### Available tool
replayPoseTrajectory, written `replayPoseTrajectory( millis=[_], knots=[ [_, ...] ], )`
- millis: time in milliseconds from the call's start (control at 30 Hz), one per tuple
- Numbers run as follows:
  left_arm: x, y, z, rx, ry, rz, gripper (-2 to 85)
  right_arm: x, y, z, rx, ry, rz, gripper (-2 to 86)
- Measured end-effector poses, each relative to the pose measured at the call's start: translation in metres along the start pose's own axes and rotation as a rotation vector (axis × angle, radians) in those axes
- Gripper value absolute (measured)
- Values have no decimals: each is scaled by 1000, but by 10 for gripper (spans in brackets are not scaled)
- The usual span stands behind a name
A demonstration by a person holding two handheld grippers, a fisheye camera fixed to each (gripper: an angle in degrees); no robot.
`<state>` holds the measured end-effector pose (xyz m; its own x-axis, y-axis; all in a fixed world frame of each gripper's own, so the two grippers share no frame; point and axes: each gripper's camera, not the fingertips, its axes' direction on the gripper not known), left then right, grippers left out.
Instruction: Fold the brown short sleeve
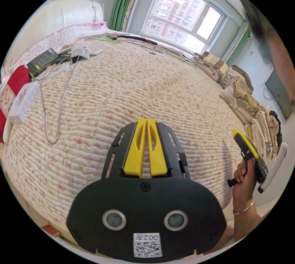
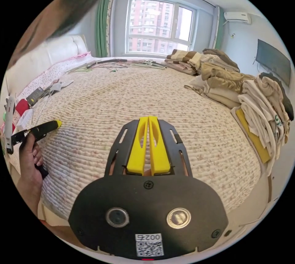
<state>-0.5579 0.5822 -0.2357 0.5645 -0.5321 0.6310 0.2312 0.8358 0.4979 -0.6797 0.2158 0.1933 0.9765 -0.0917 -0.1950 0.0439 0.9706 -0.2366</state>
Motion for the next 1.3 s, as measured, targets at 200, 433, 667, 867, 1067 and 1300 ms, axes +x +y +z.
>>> replayPoseTrajectory(
  millis=[200,433,667,867,1067,1300],
  knots=[
    [4,6,13,22,-53,79,-9,-35,28,-16,44,78,-90,-9],
    [6,21,15,86,-87,146,-10,-31,42,-22,-6,25,-14,-9],
    [24,49,6,216,-194,229,-9,-29,82,-68,152,-64,-57,-8],
    [42,107,-45,224,-214,134,-9,-9,121,-138,69,-71,-11,-8],
    [56,199,-72,56,-204,152,-9,14,184,-219,83,-102,10,-8],
    [49,230,-104,20,-168,114,-9,29,202,-272,109,-105,6,-7]
  ],
)
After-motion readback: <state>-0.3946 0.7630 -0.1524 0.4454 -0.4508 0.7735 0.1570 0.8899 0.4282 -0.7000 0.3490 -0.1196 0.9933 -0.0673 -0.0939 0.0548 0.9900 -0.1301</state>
